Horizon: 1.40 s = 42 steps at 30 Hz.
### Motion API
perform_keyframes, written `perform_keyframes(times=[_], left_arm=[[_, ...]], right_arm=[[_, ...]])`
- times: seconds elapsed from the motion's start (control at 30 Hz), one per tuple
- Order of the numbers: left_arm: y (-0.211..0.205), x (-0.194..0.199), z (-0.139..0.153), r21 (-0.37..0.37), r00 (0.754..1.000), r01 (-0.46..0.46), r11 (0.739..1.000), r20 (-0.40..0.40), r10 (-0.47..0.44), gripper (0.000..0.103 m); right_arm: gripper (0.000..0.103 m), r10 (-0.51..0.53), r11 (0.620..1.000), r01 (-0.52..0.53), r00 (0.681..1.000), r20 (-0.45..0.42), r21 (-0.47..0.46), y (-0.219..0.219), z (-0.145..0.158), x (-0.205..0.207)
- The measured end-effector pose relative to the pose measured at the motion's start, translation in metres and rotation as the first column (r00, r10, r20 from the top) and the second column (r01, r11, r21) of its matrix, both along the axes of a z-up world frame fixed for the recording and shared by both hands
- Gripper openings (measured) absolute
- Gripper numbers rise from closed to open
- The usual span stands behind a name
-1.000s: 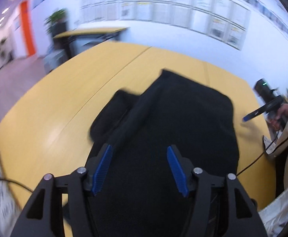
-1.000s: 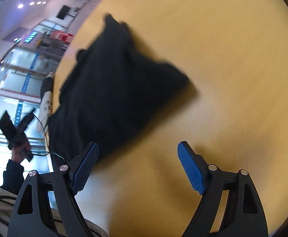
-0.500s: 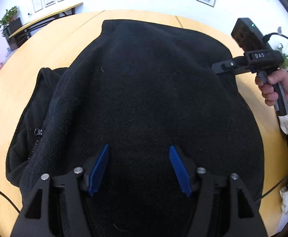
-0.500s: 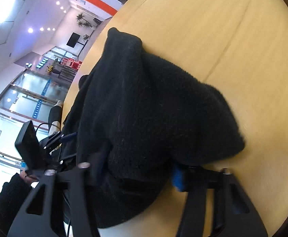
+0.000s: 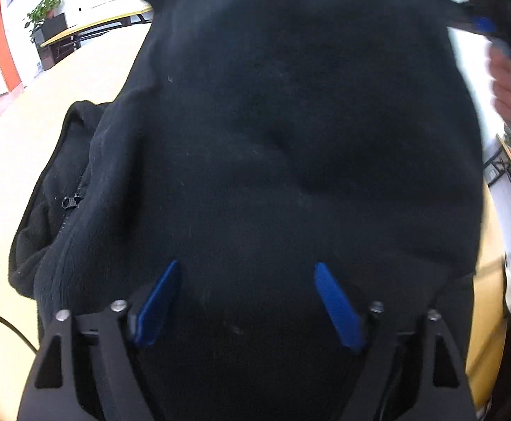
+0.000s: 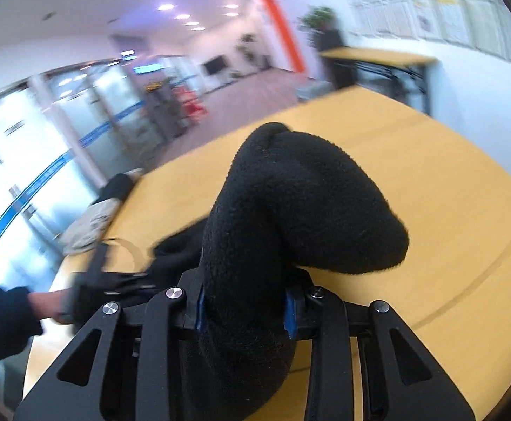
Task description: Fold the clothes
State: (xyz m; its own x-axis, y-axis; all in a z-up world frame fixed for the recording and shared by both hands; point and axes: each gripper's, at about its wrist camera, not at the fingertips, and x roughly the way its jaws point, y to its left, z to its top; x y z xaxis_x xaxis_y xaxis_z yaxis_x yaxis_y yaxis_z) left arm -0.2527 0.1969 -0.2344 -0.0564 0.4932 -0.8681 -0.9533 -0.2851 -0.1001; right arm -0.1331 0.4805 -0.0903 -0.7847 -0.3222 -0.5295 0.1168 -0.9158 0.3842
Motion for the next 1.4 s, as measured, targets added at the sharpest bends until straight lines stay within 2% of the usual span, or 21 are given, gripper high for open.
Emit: perform_keyframes(times=[0.07, 0.17, 0.27, 0.33, 0.53, 0.6, 0.67, 0.77, 0.87, 0.9, 1.03, 1.1, 1.2, 1.3, 1.4], left_arm=[[0.01, -0.001, -0.002, 0.023, 1.0, -0.007, 1.0, 0.008, 0.007, 0.09], [0.016, -0.003, -0.004, 0.035, 1.0, -0.021, 0.999, 0.003, 0.021, 0.094], [0.017, -0.005, -0.004, 0.04, 0.999, -0.032, 0.999, 0.004, 0.032, 0.094], [0.014, -0.007, 0.0, 0.042, 0.999, -0.039, 0.998, 0.01, 0.038, 0.091], [-0.004, -0.035, 0.013, 0.092, 0.991, -0.131, 0.987, 0.048, 0.127, 0.085], [-0.004, -0.042, 0.017, 0.105, 0.99, -0.137, 0.985, 0.048, 0.133, 0.085], [0.005, -0.042, 0.023, 0.117, 0.997, -0.082, 0.99, 0.015, 0.081, 0.085], [0.022, -0.05, 0.015, 0.068, 0.999, -0.046, 0.997, 0.001, 0.046, 0.085], [0.028, -0.061, 0.01, 0.07, 1.0, -0.014, 0.997, 0.021, 0.012, 0.085], [0.027, -0.065, 0.012, 0.073, 0.999, -0.017, 0.997, 0.04, 0.015, 0.081], [0.0, -0.076, 0.036, 0.207, 0.992, -0.04, 0.978, 0.127, 0.013, 0.08], [-0.008, -0.087, 0.037, 0.218, 0.989, -0.089, 0.972, 0.134, 0.061, 0.08], [-0.003, -0.086, 0.021, 0.148, 0.991, -0.064, 0.987, 0.129, 0.045, 0.079], [-0.013, -0.053, 0.008, 0.086, 1.0, 0.004, 0.996, 0.022, -0.006, 0.082], [-0.019, -0.048, 0.019, 0.122, 0.999, -0.004, 0.992, 0.036, -0.001, 0.082]], right_arm=[[0.03, 0.089, 0.996, -0.09, 0.995, -0.034, -0.017, -0.019, 0.012, 0.015], [0.03, 0.173, 0.981, -0.176, 0.984, -0.041, -0.081, -0.037, 0.009, 0.037], [0.03, 0.202, 0.972, -0.201, 0.979, -0.001, -0.124, -0.035, -0.012, 0.047], [0.03, 0.214, 0.968, -0.21, 0.977, 0.017, -0.136, -0.031, -0.022, 0.051], [0.03, 0.25, 0.956, -0.235, 0.966, 0.071, -0.174, -0.02, -0.054, 0.061], [0.03, 0.233, 0.956, -0.218, 0.97, 0.061, -0.195, -0.015, -0.054, 0.062], [0.03, 0.21, 0.959, -0.196, 0.976, 0.051, -0.206, -0.01, -0.05, 0.063], [0.03, 0.155, 0.96, -0.138, 0.987, 0.052, -0.242, 0.011, -0.051, 0.07], [0.029, 0.094, 0.964, -0.075, 0.994, 0.063, -0.257, 0.032, -0.056, 0.073], [0.029, 0.073, 0.964, -0.053, 0.995, 0.066, -0.261, 0.039, -0.058, 0.074], [0.03, -0.023, 0.95, 0.053, 0.994, 0.102, -0.308, 0.084, -0.076, 0.076], [0.029, -0.064, 0.94, 0.102, 0.99, 0.125, -0.326, 0.107, -0.087, 0.077], [0.029, -0.087, 0.937, 0.133, 0.985, 0.151, -0.324, 0.127, -0.102, 0.074], [0.029, -0.08, 0.942, 0.124, 0.986, 0.149, -0.312, 0.131, -0.105, 0.066], [0.03, -0.077, 0.929, 0.125, 0.986, 0.149, -0.349, 0.142, -0.109, 0.061]])
